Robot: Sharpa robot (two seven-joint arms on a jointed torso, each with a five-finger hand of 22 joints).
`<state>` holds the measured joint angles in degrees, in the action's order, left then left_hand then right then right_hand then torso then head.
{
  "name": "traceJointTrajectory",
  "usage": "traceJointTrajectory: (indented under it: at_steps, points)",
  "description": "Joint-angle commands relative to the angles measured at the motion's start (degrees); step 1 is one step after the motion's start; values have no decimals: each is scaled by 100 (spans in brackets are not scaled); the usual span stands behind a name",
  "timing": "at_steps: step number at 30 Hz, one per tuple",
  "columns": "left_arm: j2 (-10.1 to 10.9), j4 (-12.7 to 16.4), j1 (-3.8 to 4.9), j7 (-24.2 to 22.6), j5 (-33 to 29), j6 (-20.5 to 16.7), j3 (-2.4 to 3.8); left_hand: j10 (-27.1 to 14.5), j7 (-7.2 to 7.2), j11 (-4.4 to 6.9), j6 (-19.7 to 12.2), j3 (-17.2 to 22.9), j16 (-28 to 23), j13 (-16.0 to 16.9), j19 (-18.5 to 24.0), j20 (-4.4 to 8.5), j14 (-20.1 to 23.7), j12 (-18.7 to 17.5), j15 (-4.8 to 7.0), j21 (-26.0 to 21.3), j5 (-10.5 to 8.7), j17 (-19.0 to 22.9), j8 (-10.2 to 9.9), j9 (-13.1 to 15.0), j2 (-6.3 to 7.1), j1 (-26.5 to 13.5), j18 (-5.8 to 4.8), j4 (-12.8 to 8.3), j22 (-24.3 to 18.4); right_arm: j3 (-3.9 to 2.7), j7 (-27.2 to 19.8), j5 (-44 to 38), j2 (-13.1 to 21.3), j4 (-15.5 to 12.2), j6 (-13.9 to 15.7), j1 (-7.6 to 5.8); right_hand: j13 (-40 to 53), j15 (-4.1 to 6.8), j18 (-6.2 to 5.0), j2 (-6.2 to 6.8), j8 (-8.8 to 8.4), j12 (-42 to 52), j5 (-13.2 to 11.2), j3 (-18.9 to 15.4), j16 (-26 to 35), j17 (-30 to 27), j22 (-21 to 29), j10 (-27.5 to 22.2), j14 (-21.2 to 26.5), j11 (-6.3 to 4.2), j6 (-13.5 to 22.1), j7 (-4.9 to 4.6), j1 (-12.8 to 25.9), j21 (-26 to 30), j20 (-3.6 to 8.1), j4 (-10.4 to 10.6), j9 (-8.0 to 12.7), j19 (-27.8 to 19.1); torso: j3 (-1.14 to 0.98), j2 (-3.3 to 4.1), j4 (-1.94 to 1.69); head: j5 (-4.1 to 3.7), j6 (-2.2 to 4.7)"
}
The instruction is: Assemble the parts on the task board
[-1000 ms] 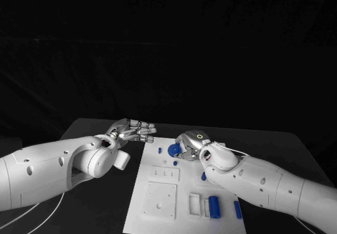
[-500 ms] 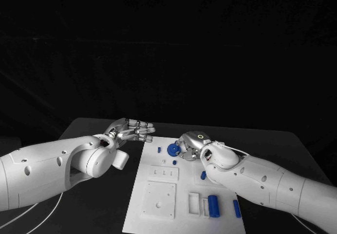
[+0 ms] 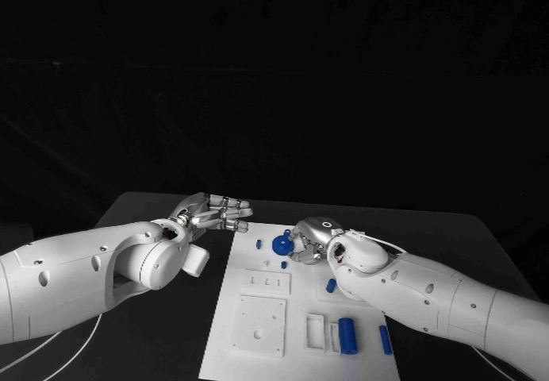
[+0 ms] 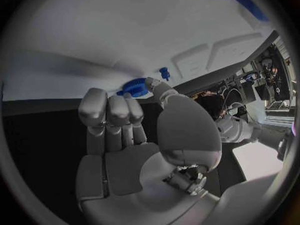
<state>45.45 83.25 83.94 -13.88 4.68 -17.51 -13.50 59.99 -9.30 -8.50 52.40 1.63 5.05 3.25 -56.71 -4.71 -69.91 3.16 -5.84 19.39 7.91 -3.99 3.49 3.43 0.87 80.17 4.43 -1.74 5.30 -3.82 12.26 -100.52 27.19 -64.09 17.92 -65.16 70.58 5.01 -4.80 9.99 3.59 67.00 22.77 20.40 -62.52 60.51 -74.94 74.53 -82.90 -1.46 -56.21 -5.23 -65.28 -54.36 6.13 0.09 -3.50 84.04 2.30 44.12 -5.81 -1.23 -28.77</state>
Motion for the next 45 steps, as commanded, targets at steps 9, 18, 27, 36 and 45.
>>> traceJointTrajectory:
  at_steps: [9, 18, 27, 36, 45]
  points:
    - [30, 26, 12, -22, 27, 61, 4, -38, 3, -1, -60, 0, -10, 8, 14, -42, 12, 31, -17, 13, -9, -2, -16, -7, 47, 11, -22, 38, -9, -30, -222, 388, 384, -469, 717, 18, 14, -47, 1, 29, -4, 30, 95, 49, -36, -2, -687, 35, -7, 81, -249, -39, -30, -47, -49, -95, -7, 275, -8, -5, 7, -28, 3]
    - [84, 17, 12, -44, 46, 50, 4, 32, 1, 15, 25, 4, -8, 8, 10, -37, 6, 31, -10, 17, -10, -2, -11, -2, 45, 22, -24, 29, -11, -293, -704, 1130, 1109, -1144, 816, 17, -7, -103, -31, -51, -4, 46, -95, -726, -35, -23, -690, 26, -1, 154, -300, -89, -407, -55, -106, -17, -7, 267, -24, -9, 63, -73, 15]
    - [110, -12, 11, -59, 89, 80, 2, 264, 20, 75, 138, -1, -7, 8, 7, -12, -6, 34, 15, 27, -8, -1, -4, 4, 5, 30, -44, 6, -8, -395, -1077, 1722, 1862, -1738, 237, 57, -49, -110, -38, -149, -2, 22, -393, -1382, -8, -29, -672, -11, 9, 159, -426, -75, -835, 30, -117, -110, -10, 232, -87, -42, 187, -96, 6]
    - [104, -73, 6, -73, 111, 114, -11, 468, 37, 134, 226, 13, 7, 9, 0, 17, -38, 36, 44, 40, -3, -2, 0, 8, -23, 43, -67, -15, -2, -407, -1165, 1671, 2372, -2107, -49, 309, -61, -107, -32, -159, -2, 20, -442, -1513, -5, -16, -676, -9, 4, 155, -459, -68, -936, 20, -114, -119, -10, 231, -144, -87, 301, -91, -31]
    - [94, -110, -2, -78, 114, 135, -21, 404, 33, 115, 235, 23, 4, 8, 6, 22, -34, 32, 40, 47, 6, -1, 0, 8, -18, 48, -75, -41, 2, -408, -887, 1181, 2498, -2127, 38, 450, -89, -103, -35, -115, 2, 1, -501, -1423, 14, -22, -669, -9, 3, 150, -498, -58, -972, 45, -113, -70, -11, 232, -173, -111, 336, -160, -36]
